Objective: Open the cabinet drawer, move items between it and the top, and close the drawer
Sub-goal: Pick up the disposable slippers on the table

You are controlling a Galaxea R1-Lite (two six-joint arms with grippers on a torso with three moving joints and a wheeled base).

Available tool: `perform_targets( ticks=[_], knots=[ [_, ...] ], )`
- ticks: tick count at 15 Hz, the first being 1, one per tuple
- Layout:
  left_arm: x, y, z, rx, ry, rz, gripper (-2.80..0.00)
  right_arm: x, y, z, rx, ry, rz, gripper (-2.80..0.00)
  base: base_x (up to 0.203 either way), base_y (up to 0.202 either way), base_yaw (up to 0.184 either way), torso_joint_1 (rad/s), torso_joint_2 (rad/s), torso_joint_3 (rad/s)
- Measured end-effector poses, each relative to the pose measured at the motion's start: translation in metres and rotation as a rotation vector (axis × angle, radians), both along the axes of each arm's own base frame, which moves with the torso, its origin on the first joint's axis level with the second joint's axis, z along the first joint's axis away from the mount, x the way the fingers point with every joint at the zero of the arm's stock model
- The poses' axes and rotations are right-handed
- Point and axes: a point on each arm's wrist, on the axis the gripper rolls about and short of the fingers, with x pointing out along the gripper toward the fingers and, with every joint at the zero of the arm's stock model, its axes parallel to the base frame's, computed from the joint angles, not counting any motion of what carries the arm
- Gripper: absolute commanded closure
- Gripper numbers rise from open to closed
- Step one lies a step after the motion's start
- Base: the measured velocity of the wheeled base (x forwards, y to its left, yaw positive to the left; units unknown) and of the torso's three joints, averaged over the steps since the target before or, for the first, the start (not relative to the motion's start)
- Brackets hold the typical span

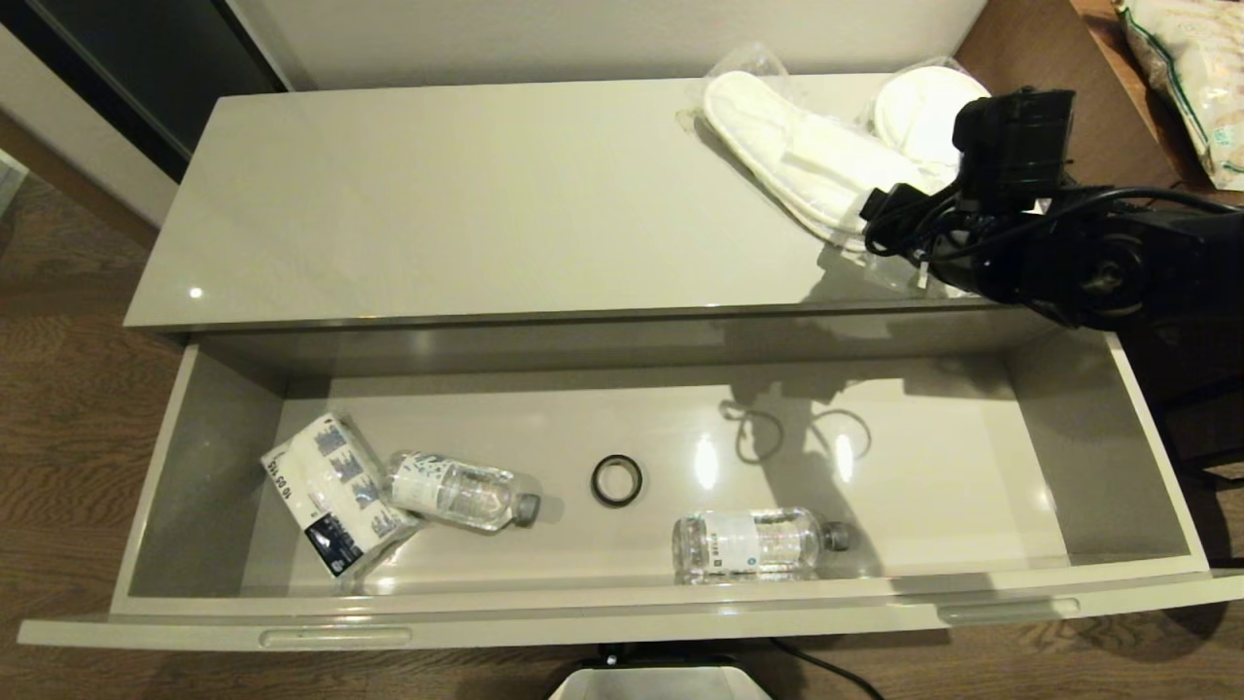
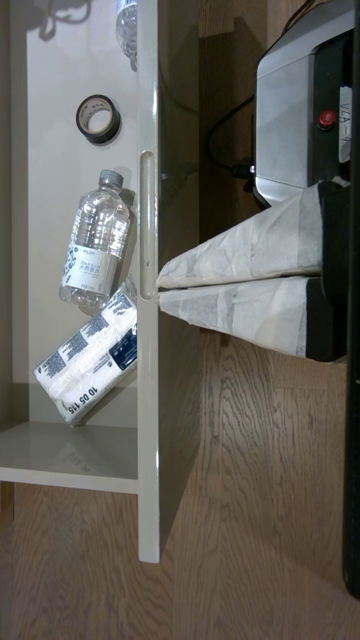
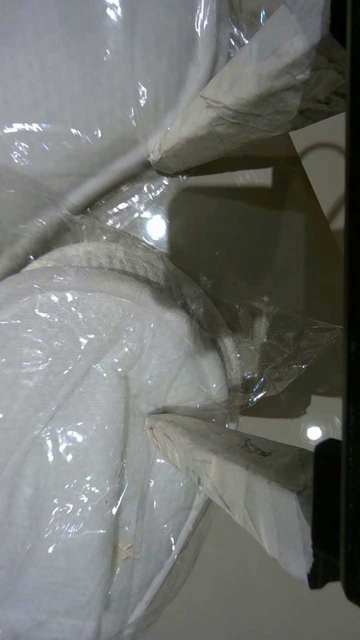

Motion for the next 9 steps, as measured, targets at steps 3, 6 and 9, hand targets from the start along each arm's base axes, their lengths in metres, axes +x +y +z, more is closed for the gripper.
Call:
perform_targets(
  ticks=[3,6,9],
  knots=[
    [0.0,0.0,0.0,0.0,0.0,0.0,0.0,0.005,0.012,-0.012,-0.011,0.026,0.02,-2.8,0.0,0.0,0.0,0.0,0.0,0.0],
    [0.0,0.0,0.0,0.0,0.0,0.0,0.0,0.011,0.017,-0.022,-0.017,0.042,0.022,-2.8,0.0,0.0,0.0,0.0,0.0,0.0],
    [0.0,0.0,0.0,0.0,0.0,0.0,0.0,0.014,0.019,-0.021,-0.012,0.006,0.036,0.0,0.0,0.0,0.0,0.0,0.0,0.0]
  ],
)
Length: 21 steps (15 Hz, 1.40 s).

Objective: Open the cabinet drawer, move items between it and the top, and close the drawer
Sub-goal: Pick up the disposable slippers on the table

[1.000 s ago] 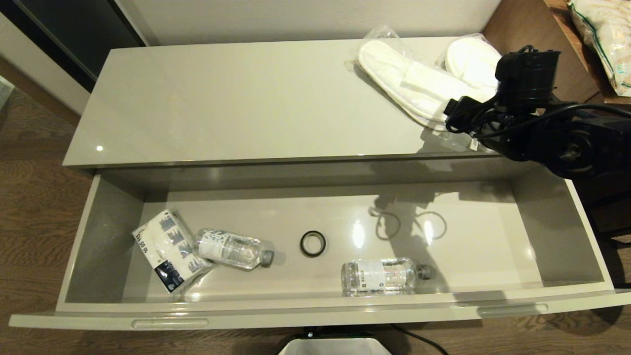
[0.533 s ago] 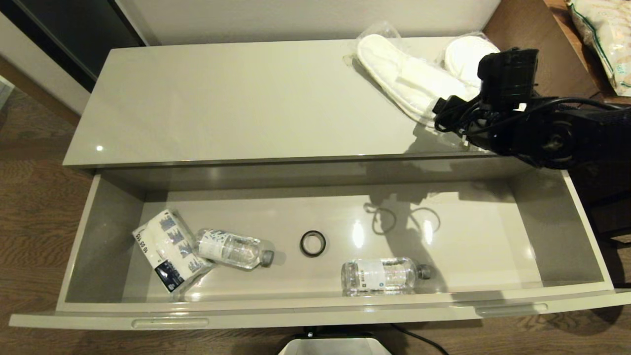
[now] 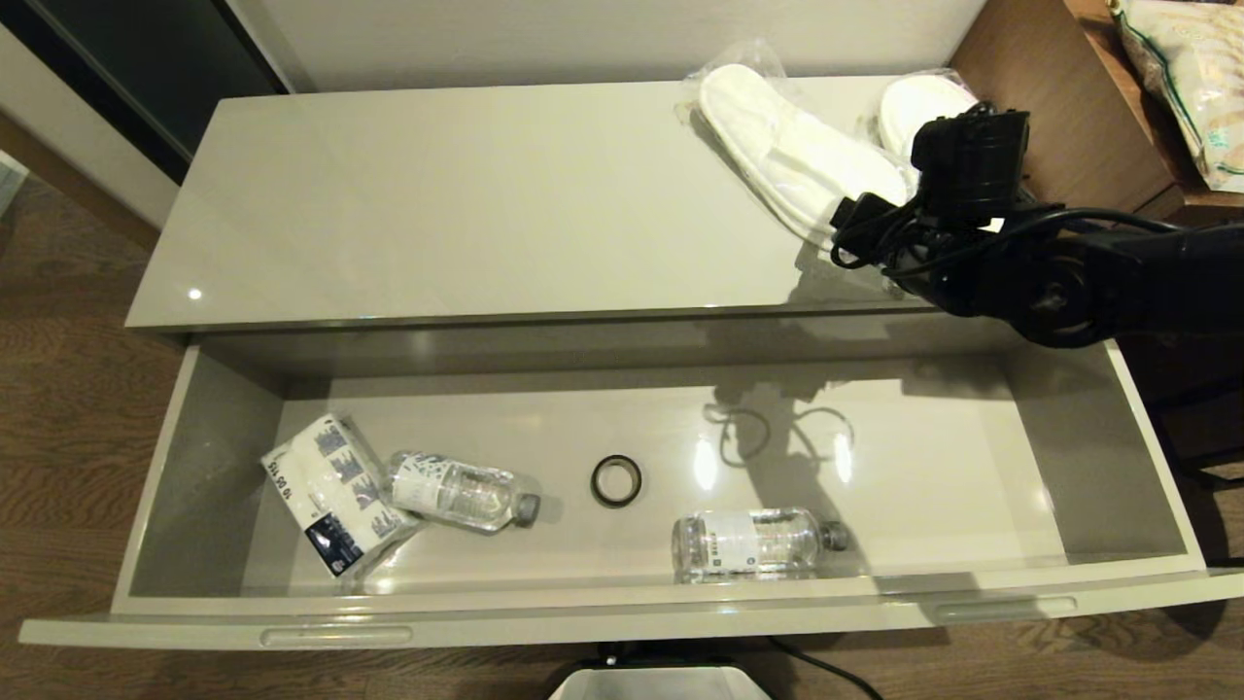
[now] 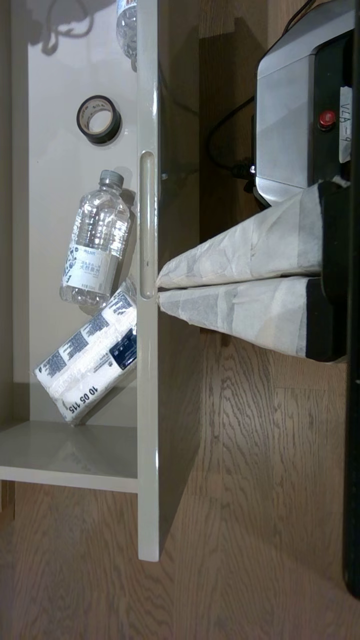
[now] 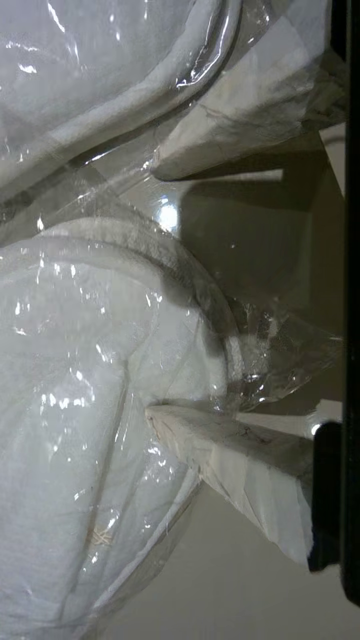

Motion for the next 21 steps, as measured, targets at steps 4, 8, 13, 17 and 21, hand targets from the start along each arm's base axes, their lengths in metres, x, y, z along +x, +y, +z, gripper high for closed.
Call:
perform_targets(
  ticks=[4,8,13,17,21],
  knots=[
    [0.0,0.0,0.0,0.0,0.0,0.0,0.0,-0.001,0.0,0.003,0.006,-0.009,0.01,0.0,0.0,0.0,0.0,0.0,0.0,0.0],
    [0.0,0.0,0.0,0.0,0.0,0.001,0.0,-0.002,-0.001,0.002,0.002,0.001,0.006,0.0,0.0,0.0,0.0,0.0,0.0,0.0],
    [0.0,0.0,0.0,0.0,-0.001,0.001,0.0,-0.009,-0.004,0.008,-0.001,0.009,0.014,0.0,0.0,0.0,0.0,0.0,0.0,0.0],
    [0.0,0.0,0.0,0.0,0.0,0.0,0.0,-0.018,-0.007,0.018,0.004,0.013,0.03,0.0,0.0,0.0,0.0,0.0,0.0,0.0],
    [0.0,0.0,0.0,0.0,0.0,0.0,0.0,-0.033,-0.012,0.032,0.005,0.033,0.06,0.0,0.0,0.0,0.0,0.0,0.0,0.0]
  ],
)
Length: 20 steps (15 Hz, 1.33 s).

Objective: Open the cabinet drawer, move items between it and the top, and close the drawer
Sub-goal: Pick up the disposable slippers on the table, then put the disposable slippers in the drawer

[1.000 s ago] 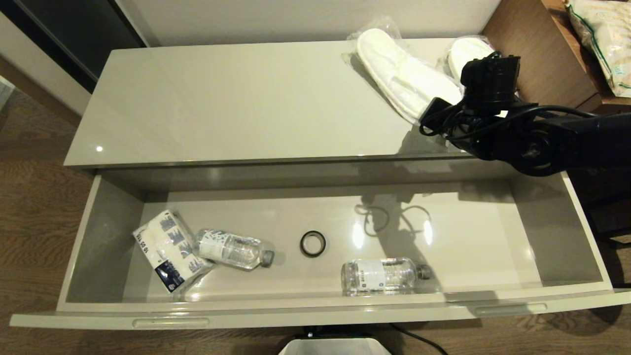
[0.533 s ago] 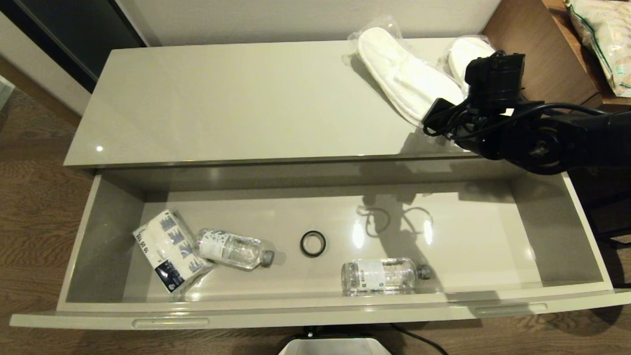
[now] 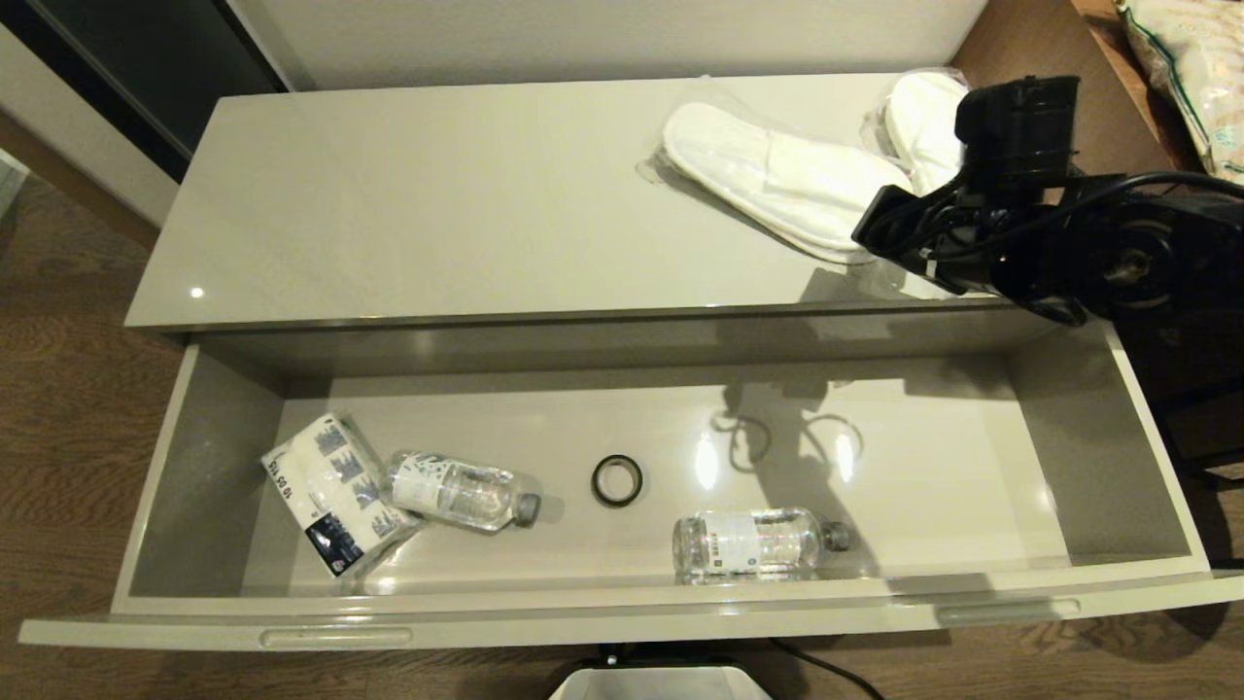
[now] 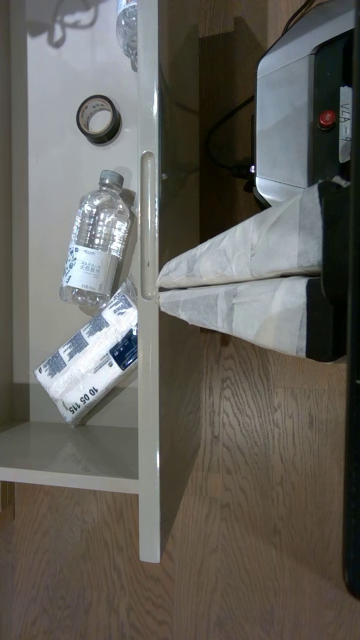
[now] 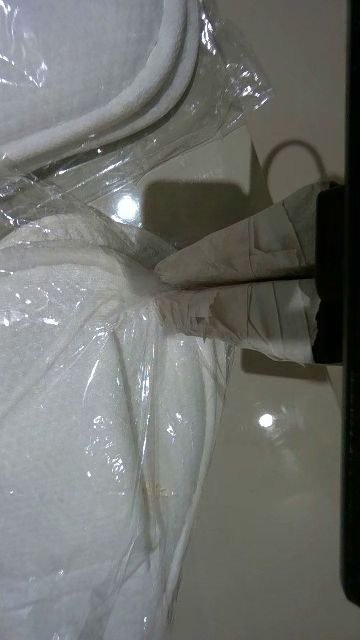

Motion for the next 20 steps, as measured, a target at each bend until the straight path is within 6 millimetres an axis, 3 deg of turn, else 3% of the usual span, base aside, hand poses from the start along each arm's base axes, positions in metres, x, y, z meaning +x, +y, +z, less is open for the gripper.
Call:
perform_targets(
  ticks=[6,10,15,20],
  knots=[
    [0.0,0.0,0.0,0.0,0.0,-0.001,0.0,-0.029,-0.009,0.025,0.001,0.013,0.026,0.0,0.0,0.0,0.0,0.0,0.0,0.0],
    [0.0,0.0,0.0,0.0,0.0,0.0,0.0,-0.069,-0.017,0.04,-0.01,0.109,0.18,0.0,0.0,0.0,0.0,0.0,0.0,0.0],
    [0.0,0.0,0.0,0.001,0.0,0.0,0.0,-0.128,-0.027,0.02,-0.048,0.269,0.249,0.0,0.0,0.0,0.0,0.0,0.0,0.0],
    [0.0,0.0,0.0,0.0,0.0,0.0,0.0,-0.203,-0.057,0.0,-0.051,0.444,0.232,0.0,0.0,0.0,0.0,0.0,0.0,0.0]
  ],
)
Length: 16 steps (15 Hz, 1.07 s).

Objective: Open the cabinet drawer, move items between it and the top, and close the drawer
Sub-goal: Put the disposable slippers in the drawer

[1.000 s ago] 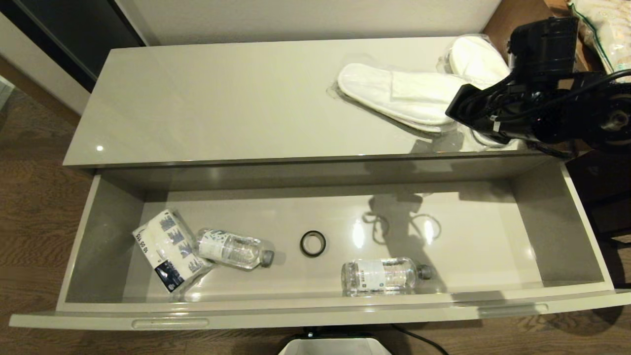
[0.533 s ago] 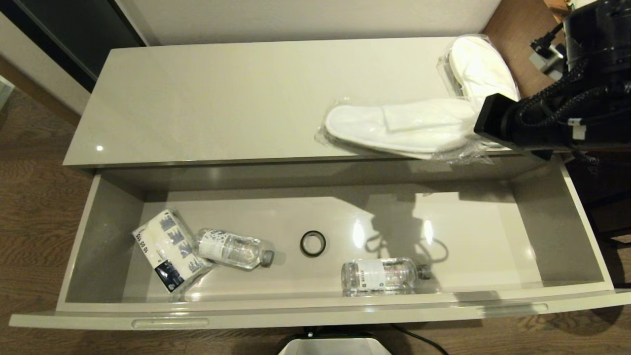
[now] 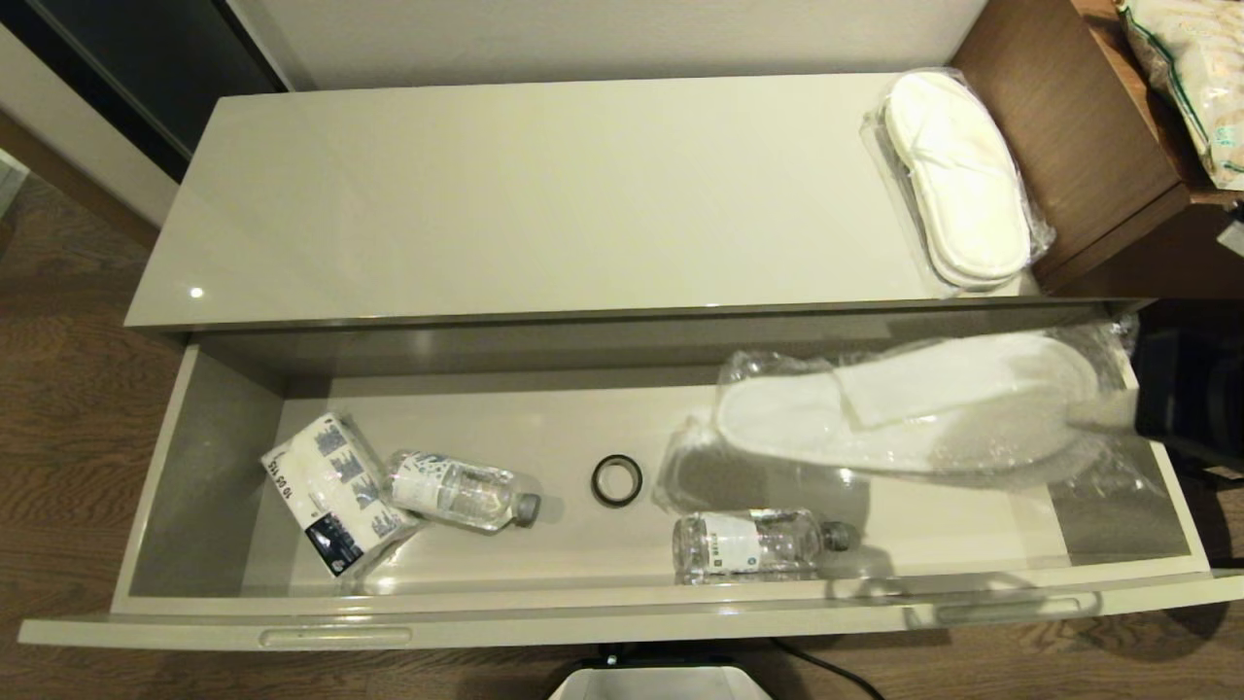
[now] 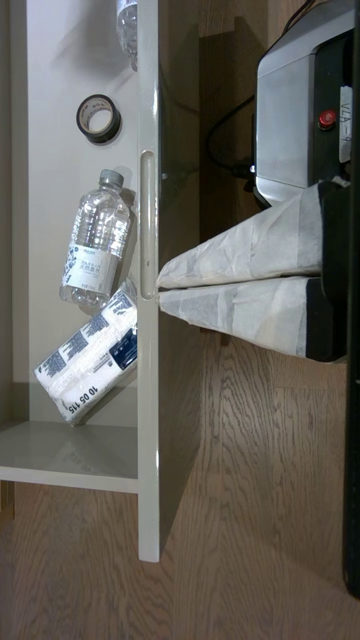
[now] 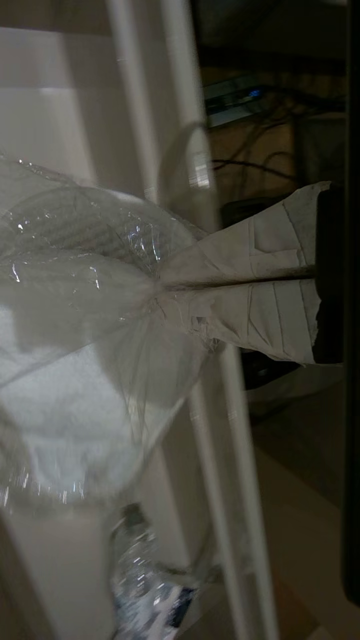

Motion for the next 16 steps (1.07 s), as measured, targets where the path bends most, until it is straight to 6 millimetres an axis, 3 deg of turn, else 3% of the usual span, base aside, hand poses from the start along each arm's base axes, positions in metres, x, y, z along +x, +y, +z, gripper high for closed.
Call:
perform_targets(
  ticks=[3,6,11,16],
  knots=[
    [0.0,0.0,0.0,0.001,0.0,0.0,0.0,-0.029,-0.009,-0.022,0.009,0.062,0.001,0.0,0.0,0.0,0.0,0.0,0.0,0.0],
    [0.0,0.0,0.0,0.001,0.0,0.0,0.0,-0.029,-0.009,-0.026,0.021,0.04,-0.002,0.0,0.0,0.0,0.0,0.0,0.0,0.0],
    [0.0,0.0,0.0,0.0,0.0,0.0,0.0,0.025,-0.003,-0.035,0.013,-0.024,-0.109,0.0,0.0,0.0,0.0,0.0,0.0,0.0],
    [0.0,0.0,0.0,0.0,0.0,0.0,0.0,0.082,-0.001,-0.047,-0.262,-0.172,-0.312,0.0,0.0,0.0,0.0,0.0,0.0,0.0]
  ],
)
